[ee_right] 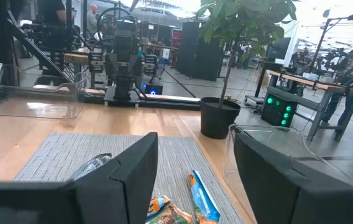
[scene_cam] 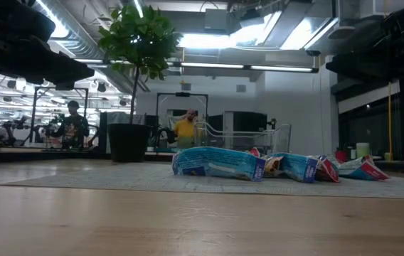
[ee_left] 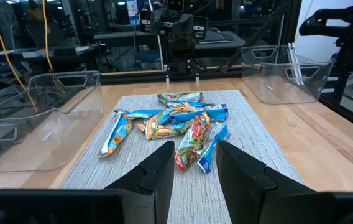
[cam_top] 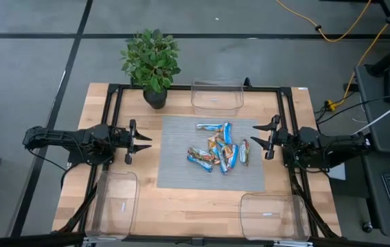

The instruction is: Pick and place Granola Bars by type

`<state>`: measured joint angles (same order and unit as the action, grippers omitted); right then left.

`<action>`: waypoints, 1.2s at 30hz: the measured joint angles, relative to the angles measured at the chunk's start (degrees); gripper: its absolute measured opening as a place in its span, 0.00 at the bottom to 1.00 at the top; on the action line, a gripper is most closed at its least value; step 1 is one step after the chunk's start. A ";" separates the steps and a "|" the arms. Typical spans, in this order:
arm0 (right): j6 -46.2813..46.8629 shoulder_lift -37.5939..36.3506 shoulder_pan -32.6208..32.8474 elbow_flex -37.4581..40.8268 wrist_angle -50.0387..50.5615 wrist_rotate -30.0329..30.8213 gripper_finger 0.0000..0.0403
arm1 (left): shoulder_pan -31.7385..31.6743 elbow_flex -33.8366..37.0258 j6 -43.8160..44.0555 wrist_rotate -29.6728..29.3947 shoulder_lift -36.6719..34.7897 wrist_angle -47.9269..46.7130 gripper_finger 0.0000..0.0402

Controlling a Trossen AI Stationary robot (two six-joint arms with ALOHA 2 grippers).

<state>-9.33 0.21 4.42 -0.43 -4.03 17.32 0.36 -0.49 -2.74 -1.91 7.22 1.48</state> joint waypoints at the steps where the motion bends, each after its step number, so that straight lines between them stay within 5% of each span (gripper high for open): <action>1: -0.12 0.00 0.00 0.00 0.00 0.02 0.53 | 0.00 0.00 0.00 0.00 0.02 0.00 0.28; 21: 0.09 0.00 -0.01 0.00 0.00 0.00 0.53 | 0.00 0.01 0.00 -0.02 0.01 0.09 0.28; 25: 7.69 0.02 0.00 0.00 -1.03 -1.79 0.53 | 0.00 0.02 0.10 -0.02 0.02 2.78 0.28; 32: 14.98 0.02 0.00 0.00 -6.28 -1.96 0.53 | 0.01 0.00 6.69 -0.69 0.00 20.00 0.28; 36: 15.35 0.00 0.00 0.00 -11.99 -1.95 0.53 | 0.00 0.02 7.04 -5.83 0.00 31.65 0.28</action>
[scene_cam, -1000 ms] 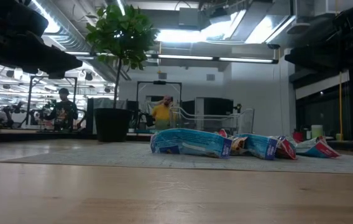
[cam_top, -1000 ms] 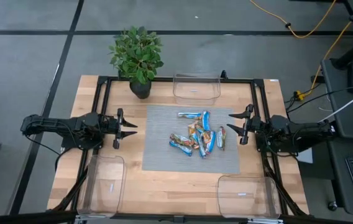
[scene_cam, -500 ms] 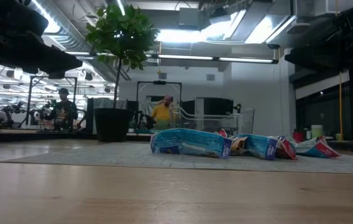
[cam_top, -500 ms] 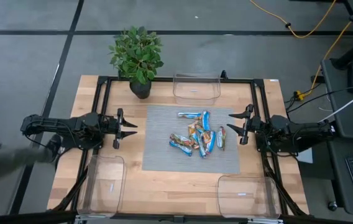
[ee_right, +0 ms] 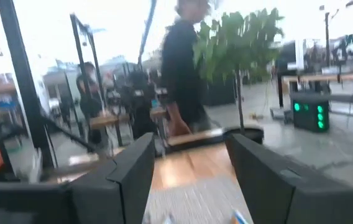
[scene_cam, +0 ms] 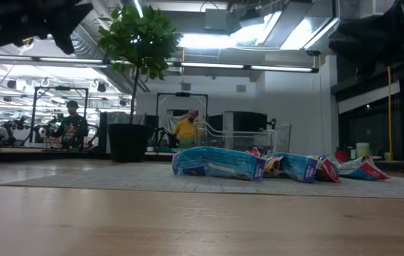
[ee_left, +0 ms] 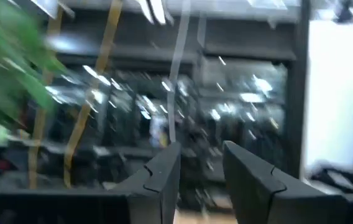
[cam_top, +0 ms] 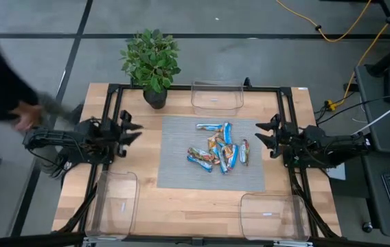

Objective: Pick and place Granola Bars by type
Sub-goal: Put the yellow granola bar into the top transparent bin

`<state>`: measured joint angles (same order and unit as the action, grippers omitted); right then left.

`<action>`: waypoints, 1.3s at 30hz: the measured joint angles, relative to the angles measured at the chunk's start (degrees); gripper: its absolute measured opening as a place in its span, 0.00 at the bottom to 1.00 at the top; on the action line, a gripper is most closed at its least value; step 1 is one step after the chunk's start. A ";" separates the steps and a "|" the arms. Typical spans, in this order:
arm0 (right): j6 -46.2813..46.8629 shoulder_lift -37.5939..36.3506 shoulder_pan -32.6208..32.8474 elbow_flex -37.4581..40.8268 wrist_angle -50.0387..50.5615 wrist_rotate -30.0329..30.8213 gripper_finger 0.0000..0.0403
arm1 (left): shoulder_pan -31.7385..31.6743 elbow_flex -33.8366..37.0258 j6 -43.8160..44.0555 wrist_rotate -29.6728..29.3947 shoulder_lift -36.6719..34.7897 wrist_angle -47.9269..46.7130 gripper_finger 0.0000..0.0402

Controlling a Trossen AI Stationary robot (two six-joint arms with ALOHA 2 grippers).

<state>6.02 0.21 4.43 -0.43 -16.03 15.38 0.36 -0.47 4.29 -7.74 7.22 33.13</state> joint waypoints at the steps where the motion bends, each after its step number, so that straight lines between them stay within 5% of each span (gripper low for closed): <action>1: 0.04 0.02 0.00 0.00 -1.05 0.00 0.53 | 0.00 0.00 0.11 -1.92 0.00 1.92 0.28; 10: 1.14 0.02 -0.02 0.00 -3.57 0.99 0.53 | -0.45 -0.12 7.60 -15.44 0.27 4.38 0.28; 15: 1.93 0.10 -0.07 -0.94 -2.57 2.22 0.53 | -0.63 -3.37 11.25 -16.12 1.72 2.37 0.28; 19: 1.17 0.13 -0.08 -4.11 2.37 3.41 0.53 | -0.63 -10.48 14.96 -13.60 5.62 -8.33 0.28; 25: 1.15 0.20 -0.11 -10.12 11.86 5.96 0.53 | -0.81 -26.24 16.49 -12.85 18.75 -26.41 0.28; 39: 0.89 0.31 -0.13 -14.29 15.21 8.13 0.53 | -11.98 -61.57 7.13 -2.34 56.76 -37.54 0.28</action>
<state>6.91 0.51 4.29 -14.72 -0.82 23.51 -11.62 -62.04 11.42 -10.08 63.99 -4.42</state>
